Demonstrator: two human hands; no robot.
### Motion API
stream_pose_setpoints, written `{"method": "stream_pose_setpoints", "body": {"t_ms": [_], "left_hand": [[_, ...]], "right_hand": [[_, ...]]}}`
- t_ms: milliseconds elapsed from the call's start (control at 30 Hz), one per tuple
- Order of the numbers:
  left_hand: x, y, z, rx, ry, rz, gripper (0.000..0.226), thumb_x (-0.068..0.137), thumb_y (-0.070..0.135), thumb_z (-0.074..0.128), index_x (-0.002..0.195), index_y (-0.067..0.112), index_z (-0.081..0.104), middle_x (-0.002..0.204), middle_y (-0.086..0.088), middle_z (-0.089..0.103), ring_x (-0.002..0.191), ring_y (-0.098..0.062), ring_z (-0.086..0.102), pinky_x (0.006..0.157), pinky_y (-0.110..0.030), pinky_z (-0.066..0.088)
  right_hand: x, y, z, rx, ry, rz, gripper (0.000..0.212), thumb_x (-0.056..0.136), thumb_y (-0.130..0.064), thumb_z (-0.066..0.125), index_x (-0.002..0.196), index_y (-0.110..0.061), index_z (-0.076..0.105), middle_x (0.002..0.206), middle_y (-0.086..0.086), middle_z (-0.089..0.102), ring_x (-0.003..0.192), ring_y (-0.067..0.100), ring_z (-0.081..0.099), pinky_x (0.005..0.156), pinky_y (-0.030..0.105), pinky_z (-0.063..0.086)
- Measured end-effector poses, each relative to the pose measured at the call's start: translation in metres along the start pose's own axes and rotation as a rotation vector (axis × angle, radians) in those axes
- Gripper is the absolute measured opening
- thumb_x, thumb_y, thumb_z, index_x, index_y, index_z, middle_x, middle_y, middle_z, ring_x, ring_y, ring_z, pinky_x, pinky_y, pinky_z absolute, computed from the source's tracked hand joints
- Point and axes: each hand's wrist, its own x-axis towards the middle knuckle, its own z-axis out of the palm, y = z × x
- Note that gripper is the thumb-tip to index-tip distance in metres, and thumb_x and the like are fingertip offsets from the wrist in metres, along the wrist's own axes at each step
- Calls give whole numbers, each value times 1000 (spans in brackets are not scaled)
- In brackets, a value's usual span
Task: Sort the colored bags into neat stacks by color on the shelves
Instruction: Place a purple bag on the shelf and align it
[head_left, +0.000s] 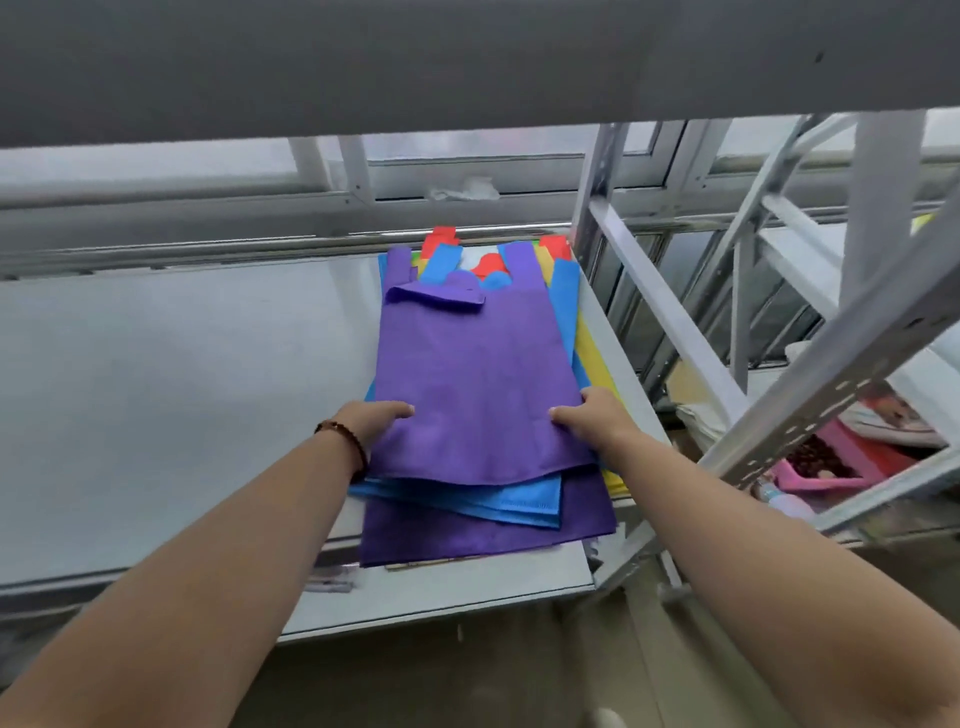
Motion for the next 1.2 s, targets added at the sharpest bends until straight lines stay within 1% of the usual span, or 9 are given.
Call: {"method": "stream_pose_setpoints", "body": {"t_ms": [67,133,267,400,533,633,833,1000,1200], "left_hand": [[-5,-2,0,-114,-162,-122,10,90,13,56,98,7,59,57,-1,65,50,-14,66,46,-20,52],[-8,-2,0,-227,-261,-192,18,95,7,45,80,3,53,38,-4,60,30,-10,58,28,-16,43],[-16,0,-11,-414,-423,-270,26,97,7,37,78,-1,53,42,-5,63,28,-3,55,27,-10,39],[-34,-17,-34,-337,-512,-235,24,96,6,40,78,3,55,48,-3,65,27,-1,51,26,-8,36],[-51,-52,-55,-187,-659,-111,5,81,5,66,80,2,61,56,-10,64,32,-9,54,30,-13,42],[-48,-70,-72,-33,-810,-76,58,44,14,91,95,0,67,77,-16,69,54,-22,67,47,-27,56],[-34,-87,-60,-121,-689,-61,73,45,11,86,114,0,63,105,-15,69,88,-28,67,95,-49,47],[-53,-105,-46,-190,-572,31,21,85,-10,53,100,2,63,75,-8,75,61,-17,71,57,-27,60],[-95,-120,-22,-198,-527,169,18,84,-2,60,100,4,65,91,-14,73,72,-21,71,70,-35,60]], "right_hand": [[-5,-1,1,-38,27,-21,17,81,-20,61,91,-6,61,101,19,66,95,35,62,79,40,49],[-10,0,0,-96,57,0,22,83,-25,59,86,-3,60,86,14,62,83,31,57,68,35,41],[-15,-5,-13,-48,132,114,28,80,-35,59,69,-10,52,78,11,60,79,28,56,69,33,43],[-24,-14,-28,448,-212,364,23,85,-37,59,87,-14,60,59,3,69,44,17,65,46,19,52],[-21,-10,-29,544,-377,416,22,88,-34,59,86,-11,61,52,6,69,42,17,66,44,22,55],[-21,-4,-20,509,-462,429,18,89,-30,58,86,-13,64,59,6,72,48,18,69,49,25,57],[-31,4,0,469,-406,273,15,87,-2,55,89,-13,65,60,2,72,50,16,67,58,28,57],[-59,6,-24,614,-320,-28,25,86,10,51,89,-11,65,64,-1,74,55,12,69,60,27,58],[-126,13,-82,666,-324,-272,27,84,13,52,91,-9,65,70,-2,75,59,10,69,64,24,58]]}}
